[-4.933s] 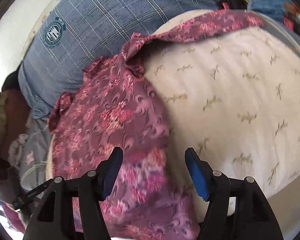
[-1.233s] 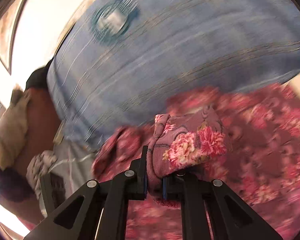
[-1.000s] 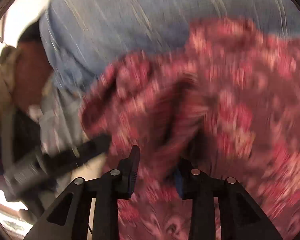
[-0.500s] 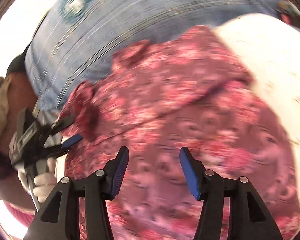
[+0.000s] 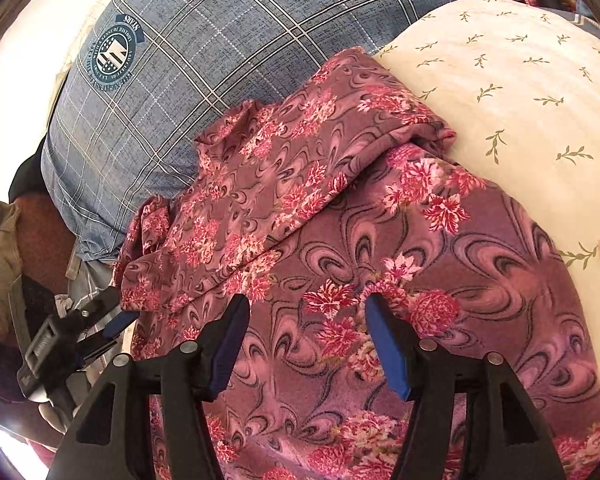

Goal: Fold small clothes

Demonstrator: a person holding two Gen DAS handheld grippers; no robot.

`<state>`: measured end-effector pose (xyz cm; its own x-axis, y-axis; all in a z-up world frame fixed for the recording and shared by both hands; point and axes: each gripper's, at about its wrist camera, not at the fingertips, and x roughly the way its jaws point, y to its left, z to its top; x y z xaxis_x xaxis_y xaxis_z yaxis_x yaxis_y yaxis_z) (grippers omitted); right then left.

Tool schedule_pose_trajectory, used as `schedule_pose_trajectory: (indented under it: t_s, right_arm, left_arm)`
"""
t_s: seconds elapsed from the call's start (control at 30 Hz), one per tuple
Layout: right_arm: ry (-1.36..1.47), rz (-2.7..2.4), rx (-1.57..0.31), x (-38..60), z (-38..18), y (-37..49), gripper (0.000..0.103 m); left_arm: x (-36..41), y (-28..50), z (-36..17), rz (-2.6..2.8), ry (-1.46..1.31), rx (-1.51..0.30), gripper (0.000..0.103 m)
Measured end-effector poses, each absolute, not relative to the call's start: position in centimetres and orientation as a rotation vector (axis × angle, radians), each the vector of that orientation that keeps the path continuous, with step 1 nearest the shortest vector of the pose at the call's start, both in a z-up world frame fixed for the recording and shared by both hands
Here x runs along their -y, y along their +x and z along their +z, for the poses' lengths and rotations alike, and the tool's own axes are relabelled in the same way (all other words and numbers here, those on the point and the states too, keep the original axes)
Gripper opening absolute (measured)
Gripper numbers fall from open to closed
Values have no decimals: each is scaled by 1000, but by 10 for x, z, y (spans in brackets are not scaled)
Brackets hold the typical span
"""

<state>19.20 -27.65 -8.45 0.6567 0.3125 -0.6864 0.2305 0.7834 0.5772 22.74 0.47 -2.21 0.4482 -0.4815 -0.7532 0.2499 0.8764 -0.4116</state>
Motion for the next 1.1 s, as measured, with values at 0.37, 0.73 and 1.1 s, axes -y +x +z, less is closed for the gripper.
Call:
schedule_pose_trajectory:
  t_s: [0.37,0.73,1.1]
  right_arm:
    - [721,29,-814,292,-68,192,64]
    - [1088,-37,-688,348,-98,236,6]
    - [973,-73,-816,335,-99,228,11]
  left_arm:
    - [-41,257,-40,-358,-387,-1042,6]
    - [-66,254,-32,-359,-480,-1037,6]
    - [-159,253,-28,-97,-677,-1017,23]
